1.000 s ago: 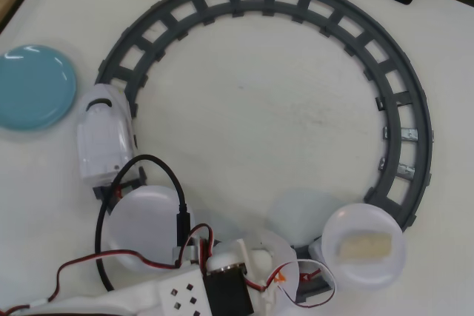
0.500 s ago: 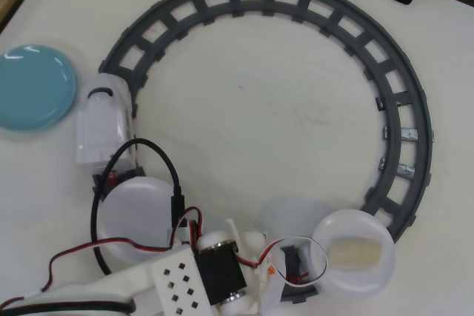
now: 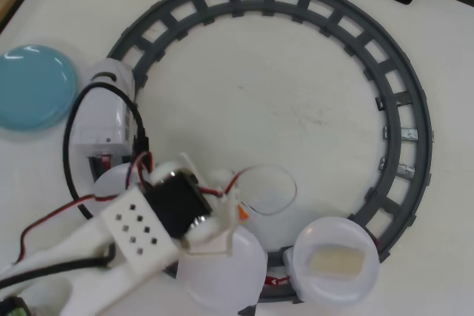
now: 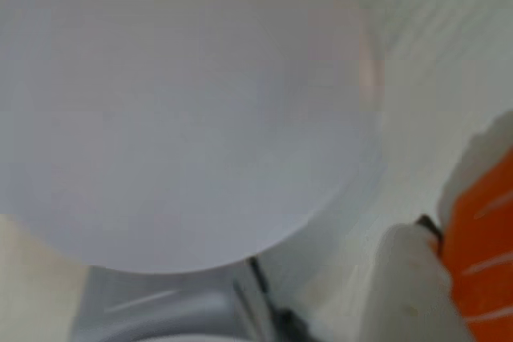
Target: Pick up the sushi from the Shinkansen and put it on the blue dish
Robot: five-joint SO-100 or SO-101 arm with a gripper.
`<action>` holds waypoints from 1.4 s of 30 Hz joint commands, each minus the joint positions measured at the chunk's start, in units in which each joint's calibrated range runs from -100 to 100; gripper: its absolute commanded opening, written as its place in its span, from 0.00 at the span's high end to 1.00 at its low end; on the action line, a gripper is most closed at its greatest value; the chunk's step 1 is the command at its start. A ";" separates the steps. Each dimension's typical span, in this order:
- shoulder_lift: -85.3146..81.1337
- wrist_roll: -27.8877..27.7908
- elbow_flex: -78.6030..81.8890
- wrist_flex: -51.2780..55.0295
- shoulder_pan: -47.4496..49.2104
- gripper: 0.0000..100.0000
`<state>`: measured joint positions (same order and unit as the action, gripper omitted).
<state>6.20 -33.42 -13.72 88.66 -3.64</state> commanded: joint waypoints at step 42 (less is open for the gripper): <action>21.96 15.17 -34.34 1.92 49.76 0.92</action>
<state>27.79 -18.83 -41.63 89.16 44.26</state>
